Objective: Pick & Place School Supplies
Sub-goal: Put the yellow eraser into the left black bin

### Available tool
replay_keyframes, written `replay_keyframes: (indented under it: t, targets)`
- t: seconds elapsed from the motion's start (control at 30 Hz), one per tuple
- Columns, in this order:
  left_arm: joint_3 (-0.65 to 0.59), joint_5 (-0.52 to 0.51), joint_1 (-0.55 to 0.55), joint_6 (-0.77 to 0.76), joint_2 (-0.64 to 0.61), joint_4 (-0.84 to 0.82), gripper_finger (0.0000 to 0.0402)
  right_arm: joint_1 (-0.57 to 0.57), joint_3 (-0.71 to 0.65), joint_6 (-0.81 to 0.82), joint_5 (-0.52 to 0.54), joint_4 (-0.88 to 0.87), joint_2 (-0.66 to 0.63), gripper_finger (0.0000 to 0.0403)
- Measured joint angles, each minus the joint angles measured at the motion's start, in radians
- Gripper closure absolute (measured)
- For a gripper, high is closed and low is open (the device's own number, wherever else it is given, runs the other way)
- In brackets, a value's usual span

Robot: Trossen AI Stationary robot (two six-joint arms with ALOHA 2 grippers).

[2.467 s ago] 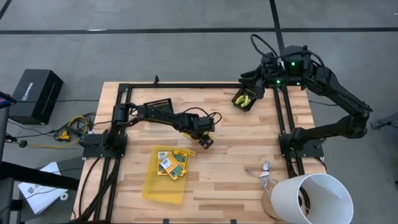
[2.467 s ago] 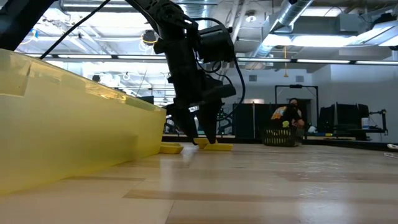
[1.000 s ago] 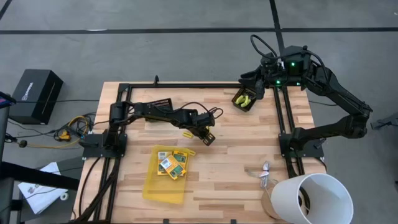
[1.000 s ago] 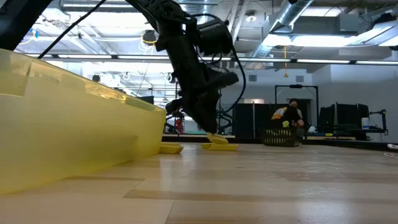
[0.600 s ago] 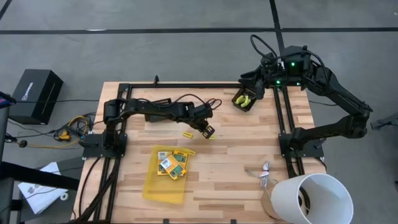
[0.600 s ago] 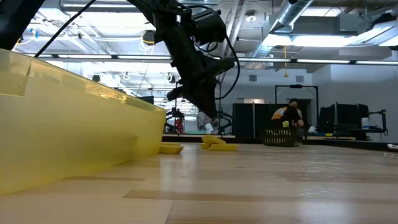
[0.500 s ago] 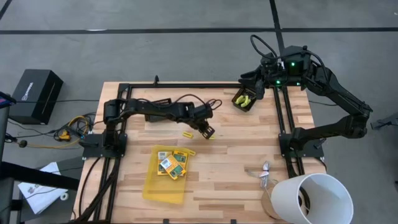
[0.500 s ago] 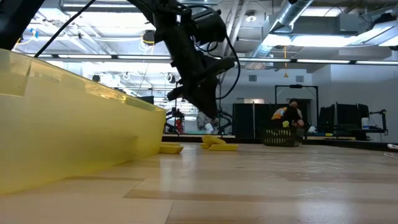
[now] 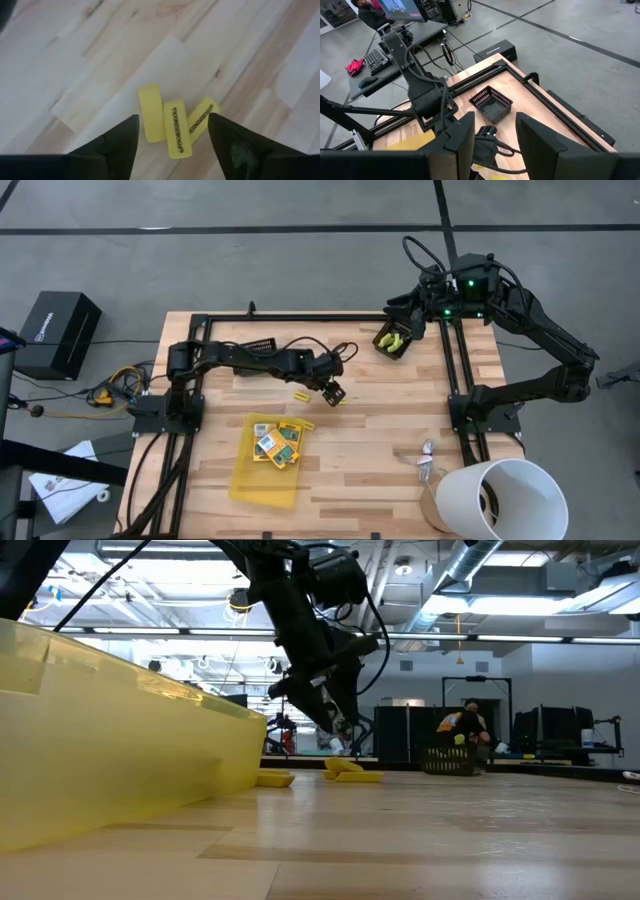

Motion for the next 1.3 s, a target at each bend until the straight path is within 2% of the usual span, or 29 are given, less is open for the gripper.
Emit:
replay_keyframes:
  t: [0.33,0.93,1.3]
  targets:
    - [-0.003,0.017,-0.007,0.0,0.038,-0.019,0.0189,0.0,0.0,0.008,0.0,-0.007,0.0,0.0268]
    - [-0.003,0.065,-0.035,-0.028,0.076,0.003,0.0188,0.0,0.0,0.008,0.0,-0.008,0.0,0.0267]
    - [0.002,0.104,-0.04,-0.053,0.149,0.044,0.0189,0.0,0.0,0.008,0.0,-0.012,0.0,0.0269]
